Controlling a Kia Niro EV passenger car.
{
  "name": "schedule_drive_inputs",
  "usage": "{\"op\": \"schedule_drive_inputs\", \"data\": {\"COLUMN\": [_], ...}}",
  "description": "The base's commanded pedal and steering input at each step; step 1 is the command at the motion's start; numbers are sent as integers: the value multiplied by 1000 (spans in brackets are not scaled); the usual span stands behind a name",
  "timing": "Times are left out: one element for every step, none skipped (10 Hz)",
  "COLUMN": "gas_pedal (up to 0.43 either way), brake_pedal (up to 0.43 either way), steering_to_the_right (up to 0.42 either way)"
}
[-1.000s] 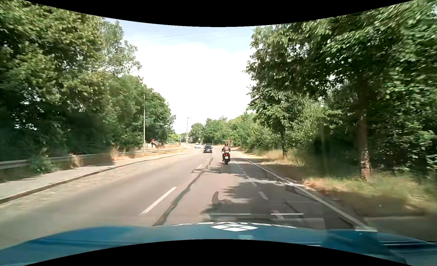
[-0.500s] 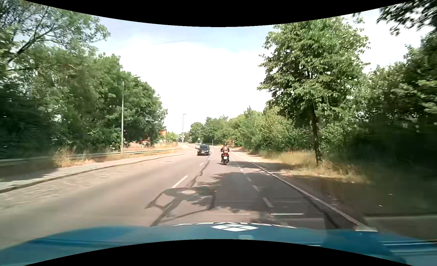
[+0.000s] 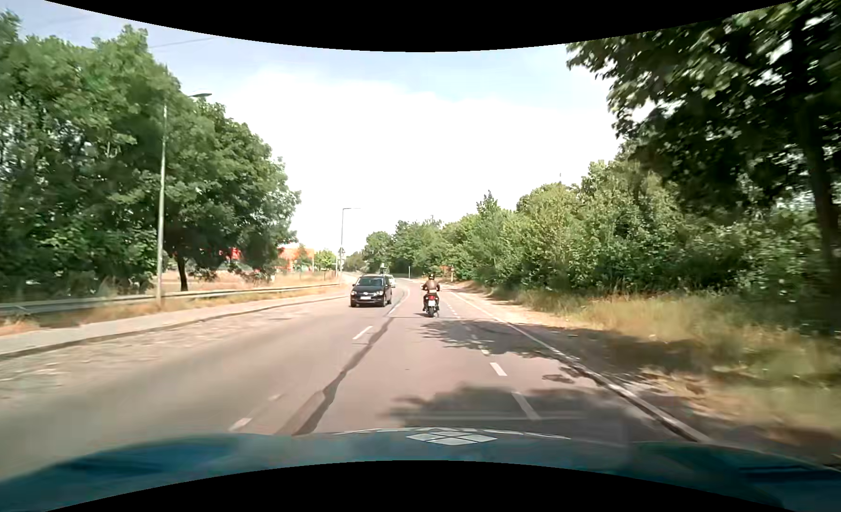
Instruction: Follow the waypoints while adhering to traffic rules and regulations
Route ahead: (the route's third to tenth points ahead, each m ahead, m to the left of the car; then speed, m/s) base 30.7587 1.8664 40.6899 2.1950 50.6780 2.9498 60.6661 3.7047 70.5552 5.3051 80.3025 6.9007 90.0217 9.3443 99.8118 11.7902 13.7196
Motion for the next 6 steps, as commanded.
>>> {"op": "schedule_drive_inputs", "data": {"gas_pedal": [0, 0, 0, 0, 0, 0], "brake_pedal": [0, 0, 0, 0, 0, 0], "steering_to_the_right": [-7, -6, -6, -6, -6, -6]}}
